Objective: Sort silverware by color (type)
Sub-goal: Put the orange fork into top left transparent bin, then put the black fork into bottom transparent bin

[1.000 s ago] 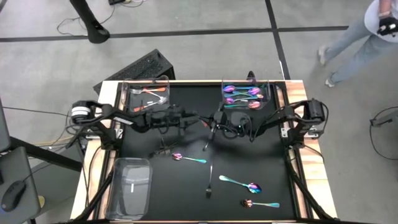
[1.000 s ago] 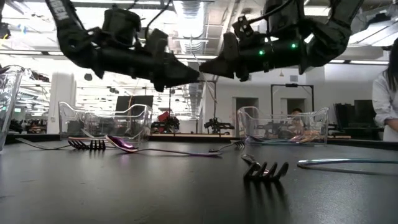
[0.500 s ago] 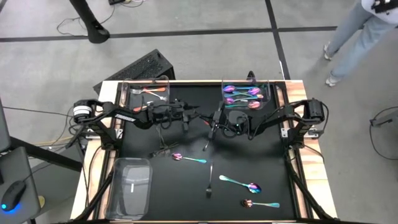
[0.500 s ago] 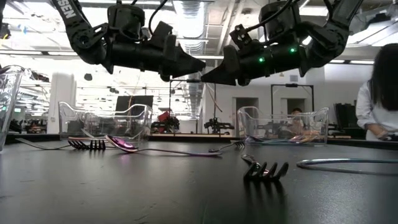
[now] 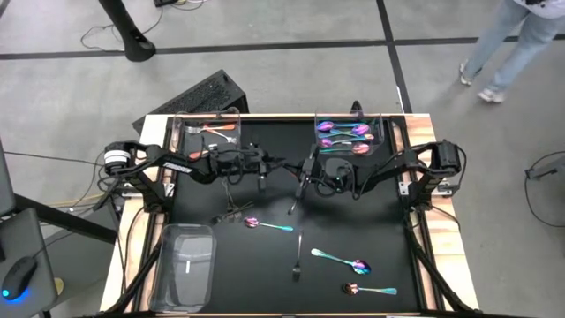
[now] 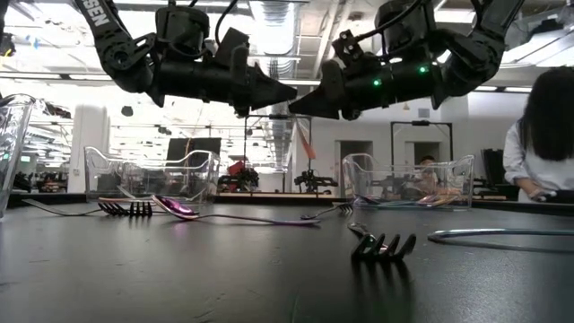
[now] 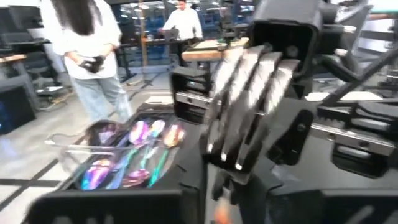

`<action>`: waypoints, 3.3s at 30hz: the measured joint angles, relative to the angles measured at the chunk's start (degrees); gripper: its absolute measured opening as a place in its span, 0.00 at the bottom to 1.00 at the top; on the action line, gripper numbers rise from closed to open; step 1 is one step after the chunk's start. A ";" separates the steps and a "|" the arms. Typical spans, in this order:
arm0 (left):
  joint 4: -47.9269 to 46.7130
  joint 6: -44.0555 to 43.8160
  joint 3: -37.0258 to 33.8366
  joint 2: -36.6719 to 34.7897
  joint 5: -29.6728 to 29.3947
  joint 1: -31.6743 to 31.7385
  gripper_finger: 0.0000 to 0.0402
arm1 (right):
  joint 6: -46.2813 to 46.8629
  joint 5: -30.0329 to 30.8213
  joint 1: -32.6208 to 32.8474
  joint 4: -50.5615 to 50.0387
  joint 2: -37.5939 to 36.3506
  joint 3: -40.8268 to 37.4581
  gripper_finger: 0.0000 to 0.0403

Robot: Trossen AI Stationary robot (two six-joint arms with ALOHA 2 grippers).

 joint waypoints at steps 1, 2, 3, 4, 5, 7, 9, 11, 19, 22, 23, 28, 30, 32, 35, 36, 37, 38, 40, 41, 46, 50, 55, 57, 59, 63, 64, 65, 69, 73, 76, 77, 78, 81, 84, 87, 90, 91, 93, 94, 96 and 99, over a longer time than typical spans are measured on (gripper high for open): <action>-0.07 0.14 0.00 0.00 0.34 0.03 0.07 | 0.03 -0.06 0.00 0.14 0.00 0.00 0.03; -0.07 0.43 -0.02 0.00 0.44 0.19 0.05 | 0.39 -0.06 -0.02 0.19 0.00 0.00 0.03; -0.07 0.49 -0.02 0.00 0.71 0.41 0.04 | 0.47 -0.08 -0.06 0.23 0.00 0.00 0.04; -0.05 0.51 -0.02 0.00 0.67 0.58 0.02 | 0.52 -0.03 -0.12 0.27 0.00 0.00 0.05; -0.05 0.58 -0.02 0.00 0.70 0.76 0.01 | 1.01 0.21 -0.13 0.22 0.00 0.00 0.07; -0.16 0.93 -0.03 0.00 0.10 1.24 0.00 | 2.62 0.34 -0.34 0.03 -0.02 0.00 0.11; -0.79 1.12 -0.02 -0.58 -1.11 1.91 0.00 | 3.72 -0.04 -0.37 -0.30 0.00 -0.06 0.16; -2.71 1.63 -0.02 -1.56 -2.65 2.34 0.00 | 3.68 -0.01 -0.31 -0.06 0.00 -0.07 0.21; -19.98 6.26 -0.02 -11.40 -9.94 4.22 0.00 | 3.20 10.52 -0.13 -0.37 -0.02 -0.07 0.34; -27.18 7.78 -0.02 -16.30 -12.31 4.93 0.00 | 3.21 12.27 -0.64 -0.39 -0.02 -0.07 0.37; -29.44 8.04 -0.02 -17.94 -13.33 5.23 0.00 | 3.37 12.27 -0.91 -0.46 -0.02 -0.07 0.38; -38.70 9.93 0.03 -24.53 -19.23 6.08 0.00 | 4.95 12.03 -1.52 -0.78 -0.02 -0.07 0.40; -43.91 11.42 1.19 -26.07 -23.07 6.11 0.00 | 4.97 12.00 -1.53 -0.93 -0.02 -0.07 0.40; -49.74 12.68 3.42 -26.58 -27.72 6.13 0.00 | 4.99 11.98 -1.53 -0.92 -0.02 -0.07 0.40; -59.16 14.12 7.48 -25.70 -34.52 6.15 0.00 | 4.99 11.96 -1.53 -0.92 -0.02 -0.07 0.39; -61.17 15.12 8.59 -25.09 -36.50 6.18 0.00 | 4.99 11.96 -1.53 -0.92 -0.02 -0.07 0.39; -62.92 16.16 9.50 -24.45 -38.26 6.40 0.00 | 4.99 11.96 -1.53 -0.94 -0.02 -0.07 0.39; -64.36 17.01 10.09 -23.84 -39.81 6.70 0.00 | 4.99 11.96 -1.53 -0.99 -0.02 -0.07 0.39; -65.62 18.24 11.12 -22.39 -41.28 7.71 0.00 | 5.01 11.94 -1.53 -1.15 -0.02 -0.07 0.39; -66.01 18.83 11.42 -21.79 -41.39 8.39 0.00 | 5.11 11.93 -1.41 -1.17 -0.02 -0.07 0.39; -67.36 19.42 12.15 -19.78 -41.69 12.11 0.00 | 5.17 11.93 -0.24 -2.91 -0.02 -0.07 0.39; -68.69 17.65 12.15 -18.91 -43.42 16.34 0.00 | 5.85 11.91 1.09 -5.67 -0.02 -0.07 0.39; -69.63 13.08 12.15 -18.84 -43.07 20.84 0.00 | 9.20 11.89 2.03 -6.97 -0.02 -0.07 0.39; -70.46 12.09 12.15 -18.84 -42.88 21.84 0.01 | 9.51 11.89 2.32 -7.02 -0.02 -0.07 0.39; -71.08 12.35 12.15 -18.84 -42.79 22.78 0.04 | 9.52 11.89 2.29 -6.93 -0.02 -0.07 0.39; -71.96 12.58 12.15 -18.84 -42.79 23.69 0.13 | 9.52 11.89 2.19 -6.96 -0.02 -0.07 0.39; -72.00 12.58 12.15 -18.84 -42.79 23.94 0.16 | 9.54 11.89 2.18 -6.95 -0.02 -0.07 0.39; -72.02 12.52 12.15 -18.84 -42.77 24.09 0.19 | 9.54 11.89 2.15 -6.98 -0.02 -0.07 0.39; -72.15 12.29 12.15 -18.84 -42.80 24.32 0.32 | 9.52 11.89 2.12 -6.95 -0.02 -0.07 0.39; -72.11 10.14 12.15 -18.84 -42.89 24.32 0.41 | 9.54 11.89 2.12 -7.18 -0.03 -0.07 0.39; -71.58 6.37 12.13 -18.84 -41.45 23.90 0.43 | 9.49 11.89 2.11 -7.59 -0.02 -0.07 0.39; -71.15 6.11 12.13 -18.84 -40.17 23.76 0.43 | 9.33 11.89 1.95 -7.65 -0.02 -0.07 0.39; -70.55 6.03 12.13 -18.84 -38.92 23.64 0.43 | 9.12 11.84 1.73 -7.63 -0.02 -0.07 0.39; -68.72 6.86 12.13 -18.89 -34.98 23.04 0.43 | 9.12 11.78 1.64 -7.59 -0.02 -0.07 0.39; -68.64 6.90 12.11 -19.82 -31.85 21.83 0.43 | 9.13 11.72 1.93 -7.03 -0.04 -0.07 0.39; -68.64 6.06 12.11 -21.80 -30.64 19.70 0.43 | 9.62 10.97 2.96 -6.90 -0.04 -0.04 0.39; -68.58 4.79 11.73 -24.79 -30.56 16.99 0.43 | 11.71 10.33 3.80 -6.91 -0.04 -0.04 0.39; -68.15 4.09 11.25 -25.87 -29.99 16.04 0.43 | 12.30 10.32 3.94 -6.91 -0.04 -0.04 0.39; -64.52 2.67 9.22 -27.82 -27.06 14.01 0.43 | 12.51 10.32 4.20 -6.97 -0.04 -0.04 0.39; -60.97 2.21 7.43 -28.62 -24.68 13.01 0.43 | 12.51 10.32 4.12 -6.97 -0.04 -0.04 0.39; -51.42 0.74 2.80 -29.67 -18.87 11.18 0.43 | 12.51 10.32 4.07 -6.95 -0.04 -0.04 0.39; -34.31 -2.81 -5.07 -29.14 -9.39 8.92 0.43 | 12.60 10.34 3.06 -6.87 -0.04 -0.04 0.39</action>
